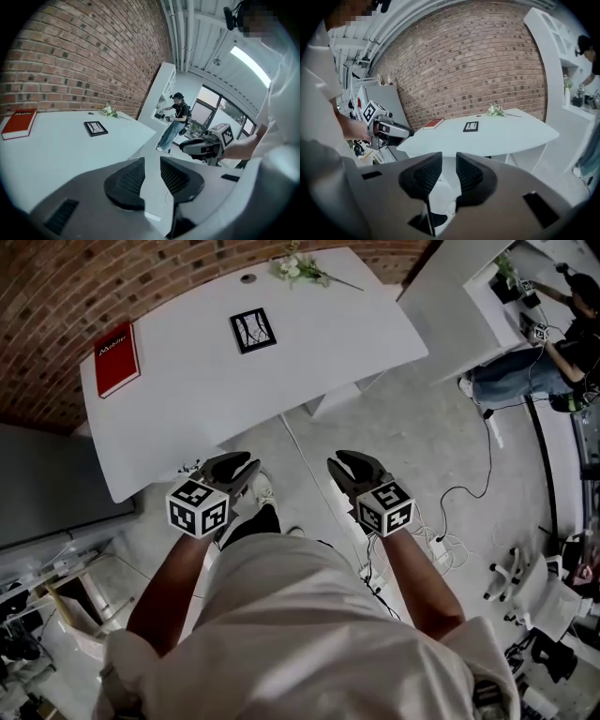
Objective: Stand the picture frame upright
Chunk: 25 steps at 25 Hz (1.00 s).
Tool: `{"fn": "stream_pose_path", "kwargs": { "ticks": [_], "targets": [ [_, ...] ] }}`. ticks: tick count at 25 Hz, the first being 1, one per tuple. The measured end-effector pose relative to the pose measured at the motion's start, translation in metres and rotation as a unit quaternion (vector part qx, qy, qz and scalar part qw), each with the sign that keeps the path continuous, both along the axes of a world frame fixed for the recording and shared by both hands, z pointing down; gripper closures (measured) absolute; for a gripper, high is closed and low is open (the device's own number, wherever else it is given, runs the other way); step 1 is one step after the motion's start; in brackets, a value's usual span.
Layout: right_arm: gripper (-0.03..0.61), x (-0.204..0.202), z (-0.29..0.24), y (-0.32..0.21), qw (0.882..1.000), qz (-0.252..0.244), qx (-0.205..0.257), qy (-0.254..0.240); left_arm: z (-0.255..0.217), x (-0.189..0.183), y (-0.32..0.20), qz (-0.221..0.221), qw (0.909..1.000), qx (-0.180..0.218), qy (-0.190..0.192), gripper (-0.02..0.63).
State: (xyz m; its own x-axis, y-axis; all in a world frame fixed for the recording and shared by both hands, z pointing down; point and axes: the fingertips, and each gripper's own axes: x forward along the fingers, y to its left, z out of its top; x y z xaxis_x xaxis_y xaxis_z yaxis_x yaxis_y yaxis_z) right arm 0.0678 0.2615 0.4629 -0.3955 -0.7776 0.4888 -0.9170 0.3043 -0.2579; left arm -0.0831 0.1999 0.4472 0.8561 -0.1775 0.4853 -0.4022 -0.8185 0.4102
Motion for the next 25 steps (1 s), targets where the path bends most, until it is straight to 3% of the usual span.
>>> {"fn": "stream_pose_path", "kwargs": {
  "ticks": [5, 12, 19, 25],
  "targets": [
    [0.483, 0.013, 0.003, -0.067, 1.0, 0.006, -0.014, -0.004, -0.007, 0.012, -0.064, 0.004, 0.9999, 0.002, 0.011, 0.518],
    [0.485, 0.017, 0.016, -0.156, 0.999, 0.005, -0.031, -0.015, 0.008, 0.008, -0.135, -0.017, 0.9995, -0.025, 0.011, 0.518],
    [0.485, 0.034, 0.03, -0.244, 0.997, -0.051, -0.059, -0.026, 0.024, 0.019, -0.204, -0.06, 0.9968, -0.053, 0.012, 0.522],
    [0.485, 0.044, 0.059, -0.316, 0.987, -0.107, -0.102, -0.061, 0.043, 0.031, -0.255, -0.107, 0.9908, -0.083, -0.002, 0.522]
  ]
}}
